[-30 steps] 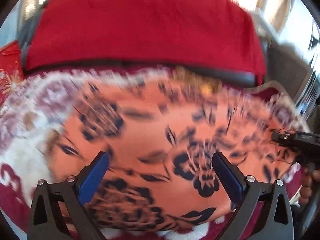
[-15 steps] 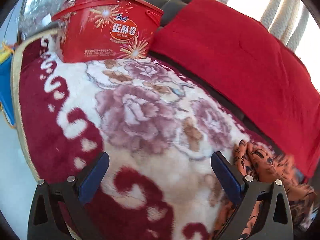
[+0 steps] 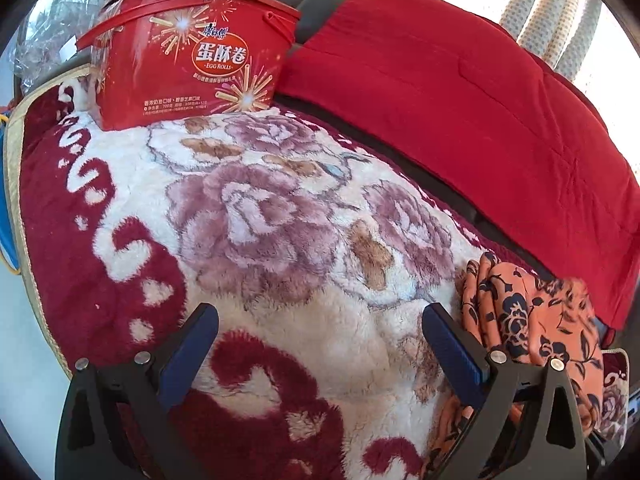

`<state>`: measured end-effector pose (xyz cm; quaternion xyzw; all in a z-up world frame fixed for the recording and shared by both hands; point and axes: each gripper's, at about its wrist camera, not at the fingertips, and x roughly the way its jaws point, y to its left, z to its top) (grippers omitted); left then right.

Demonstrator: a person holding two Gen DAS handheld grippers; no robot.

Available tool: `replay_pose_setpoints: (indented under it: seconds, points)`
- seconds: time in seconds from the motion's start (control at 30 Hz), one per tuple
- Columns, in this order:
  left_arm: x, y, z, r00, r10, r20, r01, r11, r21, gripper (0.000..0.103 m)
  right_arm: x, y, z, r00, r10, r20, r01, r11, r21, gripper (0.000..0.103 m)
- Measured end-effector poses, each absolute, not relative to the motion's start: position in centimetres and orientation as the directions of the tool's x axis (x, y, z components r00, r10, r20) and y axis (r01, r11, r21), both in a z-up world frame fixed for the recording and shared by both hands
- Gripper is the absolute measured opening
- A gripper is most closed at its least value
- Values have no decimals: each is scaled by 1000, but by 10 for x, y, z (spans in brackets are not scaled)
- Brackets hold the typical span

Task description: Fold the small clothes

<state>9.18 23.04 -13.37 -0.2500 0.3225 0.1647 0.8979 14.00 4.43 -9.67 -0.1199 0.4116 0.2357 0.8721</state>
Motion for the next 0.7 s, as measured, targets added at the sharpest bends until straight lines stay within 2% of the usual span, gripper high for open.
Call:
replay_pose_setpoints:
  seconds: [0.13, 0.2, 0.3, 0.37, 0.47, 0.53, 0.6, 0.63, 0.67, 0.7]
  points:
    - [89, 232, -132, 764, 87, -640, -418, 822, -387, 101, 126, 26, -80, 546, 395, -739, -532, 845, 58, 67]
    - [89, 225, -128, 794, 11, -608, -348, 829, -439, 101, 117, 10, -73, 553, 430, -714, -518, 849, 109, 67]
    - [80, 206, -112, 846, -135, -515, -175, 843, -509, 101, 100, -16, -63, 578, 444, -685, -489, 860, 145, 67]
    - [76, 191, -104, 840, -217, -498, -86, 852, -516, 101, 85, -35, -63, 589, 450, -671, -475, 865, 163, 67]
    - [76, 156, -101, 773, -362, -521, 42, 849, -527, 101, 70, -64, -66, 593, 436, -677, -436, 881, 184, 69]
    - [85, 141, -109, 722, -372, -583, 31, 859, -511, 101, 65, -85, -67, 592, 435, -678, -405, 888, 217, 69]
    - [94, 135, -115, 691, -371, -621, 8, 863, -506, 84, 65, -96, -66, 600, 438, -670, -378, 893, 245, 69]
    - [101, 134, -117, 666, -388, -638, -3, 853, -522, 52, 65, -102, -63, 608, 445, -658, -370, 892, 261, 69]
    - [106, 134, -119, 643, -406, -650, -5, 846, -533, 25, 64, -106, -61, 614, 447, -650, -366, 891, 268, 69]
    - [111, 135, -119, 620, -432, -655, -3, 834, -552, 24, 64, -108, -58, 619, 450, -644, -362, 891, 274, 69]
